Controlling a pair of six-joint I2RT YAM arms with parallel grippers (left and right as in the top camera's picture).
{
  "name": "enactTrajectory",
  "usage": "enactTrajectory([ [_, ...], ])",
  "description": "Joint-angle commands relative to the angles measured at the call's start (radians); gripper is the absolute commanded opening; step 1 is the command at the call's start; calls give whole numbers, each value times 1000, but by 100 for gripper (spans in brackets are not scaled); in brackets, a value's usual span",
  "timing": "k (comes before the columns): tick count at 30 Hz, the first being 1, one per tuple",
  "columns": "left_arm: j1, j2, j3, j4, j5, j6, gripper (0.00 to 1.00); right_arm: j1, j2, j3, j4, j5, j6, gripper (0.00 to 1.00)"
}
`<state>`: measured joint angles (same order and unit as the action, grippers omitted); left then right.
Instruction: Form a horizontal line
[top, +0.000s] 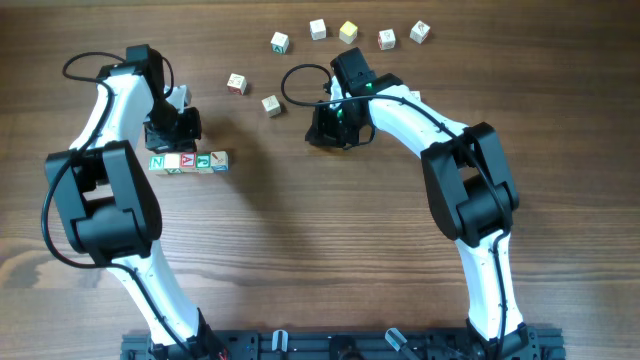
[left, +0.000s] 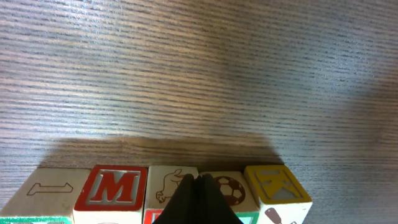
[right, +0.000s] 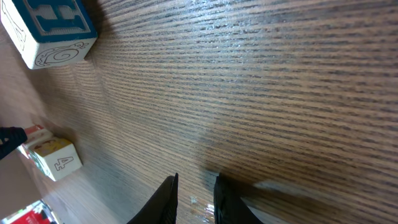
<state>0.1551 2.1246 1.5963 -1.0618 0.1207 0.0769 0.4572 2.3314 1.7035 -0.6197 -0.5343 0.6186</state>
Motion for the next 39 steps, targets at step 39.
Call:
enactTrajectory([
  [39,-5,8,6,71,9,-45,4,-6,66,-43,-18,172,-16,22],
])
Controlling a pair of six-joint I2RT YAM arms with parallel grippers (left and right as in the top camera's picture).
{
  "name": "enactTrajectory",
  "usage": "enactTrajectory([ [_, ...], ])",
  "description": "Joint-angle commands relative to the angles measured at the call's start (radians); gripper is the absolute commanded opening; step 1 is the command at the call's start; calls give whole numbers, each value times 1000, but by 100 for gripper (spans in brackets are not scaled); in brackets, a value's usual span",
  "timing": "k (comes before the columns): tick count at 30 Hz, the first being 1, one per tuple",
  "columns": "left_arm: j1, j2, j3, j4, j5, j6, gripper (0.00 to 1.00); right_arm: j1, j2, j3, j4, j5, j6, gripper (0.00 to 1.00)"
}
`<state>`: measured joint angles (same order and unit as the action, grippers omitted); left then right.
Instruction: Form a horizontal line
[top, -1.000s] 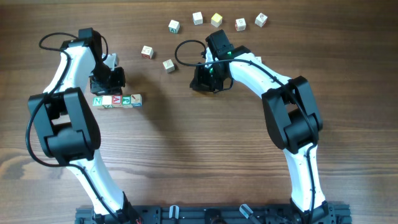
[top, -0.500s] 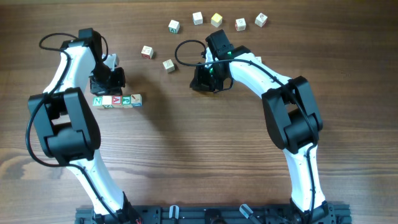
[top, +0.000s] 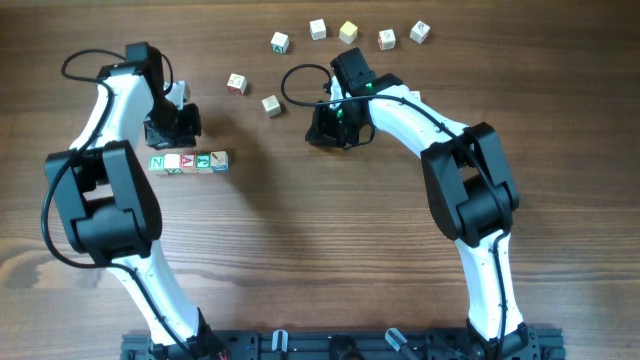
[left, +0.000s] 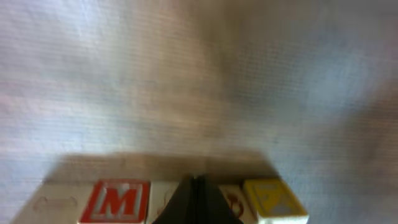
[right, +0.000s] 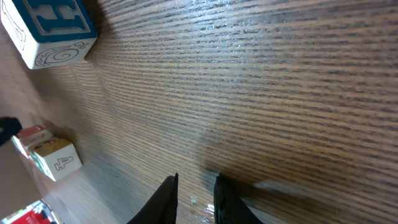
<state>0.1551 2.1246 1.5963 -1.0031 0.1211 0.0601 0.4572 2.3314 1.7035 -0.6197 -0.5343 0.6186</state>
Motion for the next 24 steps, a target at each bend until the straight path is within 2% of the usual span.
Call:
enactTrajectory([
  [1,-5,8,6,15,9,-28,4,-6,66,-43,-18,172,-16,22],
  [10,-5,7,38,36,21,-77,4,-6,66,-43,-16,172,-13,22],
  [17,-5,-50,193,-88,141,-77,4,-6,66,-43,-17,175,-14,23],
  [20,-10,-116,204,-124,178,-77,4,-6,66,-43,-17,175,-14,23],
  [24,-26,-173,204,-244,178,-76,4,-6,66,-43,-17,175,-14,23],
])
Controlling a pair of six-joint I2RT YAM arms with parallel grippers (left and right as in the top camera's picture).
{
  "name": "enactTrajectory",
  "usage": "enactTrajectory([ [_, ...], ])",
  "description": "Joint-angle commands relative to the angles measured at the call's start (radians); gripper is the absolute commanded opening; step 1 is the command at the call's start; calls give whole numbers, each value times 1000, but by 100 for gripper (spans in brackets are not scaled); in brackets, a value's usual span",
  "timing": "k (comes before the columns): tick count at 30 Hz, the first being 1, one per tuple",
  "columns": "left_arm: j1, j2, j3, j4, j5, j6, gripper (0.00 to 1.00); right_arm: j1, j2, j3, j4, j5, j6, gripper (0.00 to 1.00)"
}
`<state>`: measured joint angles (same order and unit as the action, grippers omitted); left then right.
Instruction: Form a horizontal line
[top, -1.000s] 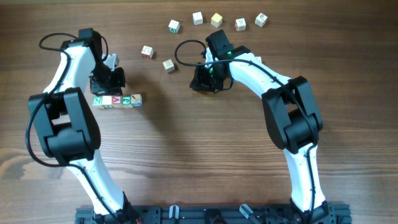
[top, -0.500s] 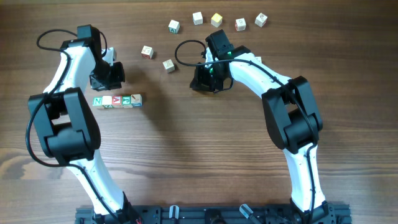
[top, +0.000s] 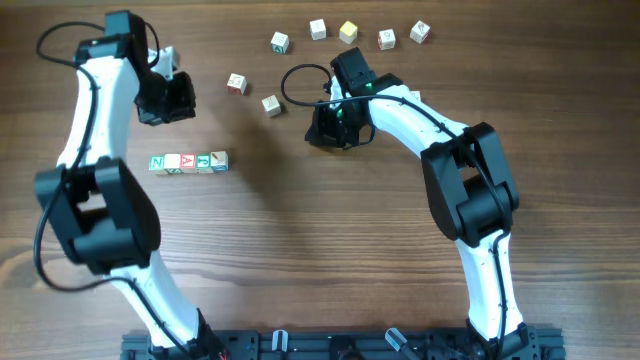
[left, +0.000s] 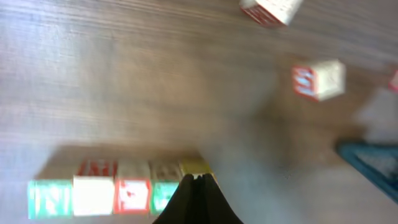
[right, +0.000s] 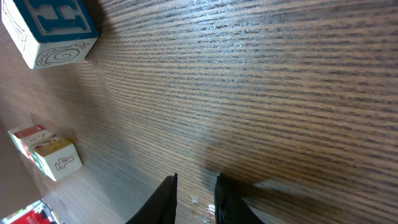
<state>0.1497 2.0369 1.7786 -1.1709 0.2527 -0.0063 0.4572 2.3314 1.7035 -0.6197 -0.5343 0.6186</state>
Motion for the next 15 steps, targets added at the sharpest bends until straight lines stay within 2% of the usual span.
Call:
enactTrajectory([
  [1,-27,-88,22,-111,46,-10,4,-6,66,-43,-17,175,-14,23],
  [9,-77,-84,21,-311,46,-18,4,-6,66,-43,-22,179,-16,23],
  [15,-105,-79,-21,-248,43,-58,4,-6,66,-43,-24,179,-16,23],
])
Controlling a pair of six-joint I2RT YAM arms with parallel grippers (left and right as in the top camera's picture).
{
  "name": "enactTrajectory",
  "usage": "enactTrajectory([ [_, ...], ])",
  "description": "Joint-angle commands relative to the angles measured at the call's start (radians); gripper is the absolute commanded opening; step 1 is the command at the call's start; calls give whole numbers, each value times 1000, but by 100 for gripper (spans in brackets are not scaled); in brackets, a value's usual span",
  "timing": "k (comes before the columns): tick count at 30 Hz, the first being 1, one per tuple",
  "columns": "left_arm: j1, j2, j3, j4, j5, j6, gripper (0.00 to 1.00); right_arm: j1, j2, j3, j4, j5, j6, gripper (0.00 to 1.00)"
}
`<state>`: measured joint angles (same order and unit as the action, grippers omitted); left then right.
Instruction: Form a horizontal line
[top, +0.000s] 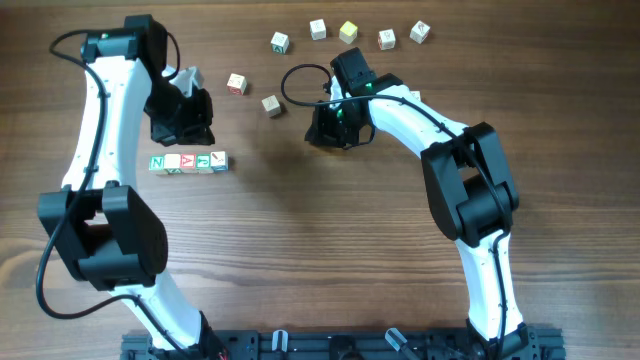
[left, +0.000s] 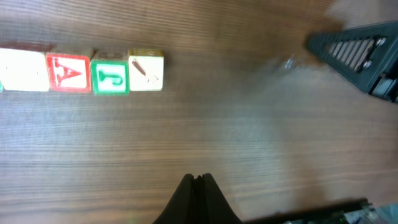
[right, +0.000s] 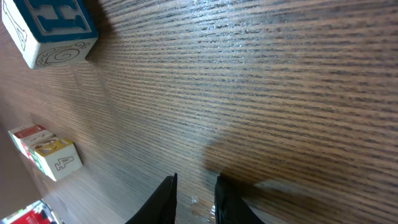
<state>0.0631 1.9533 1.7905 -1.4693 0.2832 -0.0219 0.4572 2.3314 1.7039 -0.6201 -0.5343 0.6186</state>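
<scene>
A straight row of several letter blocks (top: 188, 161) lies on the wood at the left; in the left wrist view its red A block (left: 68, 73), green block (left: 110, 76) and pale end block (left: 146, 70) show at the top left. My left gripper (top: 186, 122) hovers just behind the row's right end, shut and empty (left: 196, 180). Two loose blocks (top: 236, 83) (top: 271, 104) lie between the arms. My right gripper (top: 335, 128) rests low at the centre back, its fingers a narrow gap apart (right: 194, 186) with nothing between them.
Several more loose blocks (top: 348, 31) are scattered along the back edge. In the right wrist view a blue-topped block (right: 50, 28) and a small yellowish block (right: 56, 158) lie ahead to the left. The right arm's dark body (left: 360, 53) shows in the left wrist view.
My left gripper has moved right and nearer to the row. In its camera the row went from the bottom of the picture to the top left. The right arm has not moved.
My left gripper was shut and low, right behind the middle of the block row, and stayed there at the following moment. Then it was raised and farther back to the left. Now it hangs behind the row's right end. The row and right arm stayed put.
</scene>
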Motion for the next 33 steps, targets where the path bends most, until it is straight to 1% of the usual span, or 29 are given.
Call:
enactTrajectory([
  [1,-23,6,-47,72,13,-57,4,-6,66,-43,-24,179,-16,23],
  [4,-34,7,-111,145,12,-110,4,-6,66,-43,-28,179,-17,23],
  [6,-35,7,-152,167,13,-126,4,-6,66,-43,-28,180,-17,23],
  [10,-35,7,-222,158,11,-125,4,-6,66,-43,-28,183,-17,23],
  [12,-35,7,-234,143,-12,-125,4,-6,66,-43,-28,183,-17,23],
  [17,-35,7,-235,84,-96,-126,4,-6,66,-43,-29,183,-17,23],
  [20,-34,7,-235,64,-171,-126,4,-6,66,-43,-28,183,-17,23],
  [28,-34,7,-235,108,-251,-120,4,-6,66,-43,-36,191,-17,22],
  [33,-34,7,-235,108,-251,-121,4,-6,66,-43,-36,191,-17,22],
])
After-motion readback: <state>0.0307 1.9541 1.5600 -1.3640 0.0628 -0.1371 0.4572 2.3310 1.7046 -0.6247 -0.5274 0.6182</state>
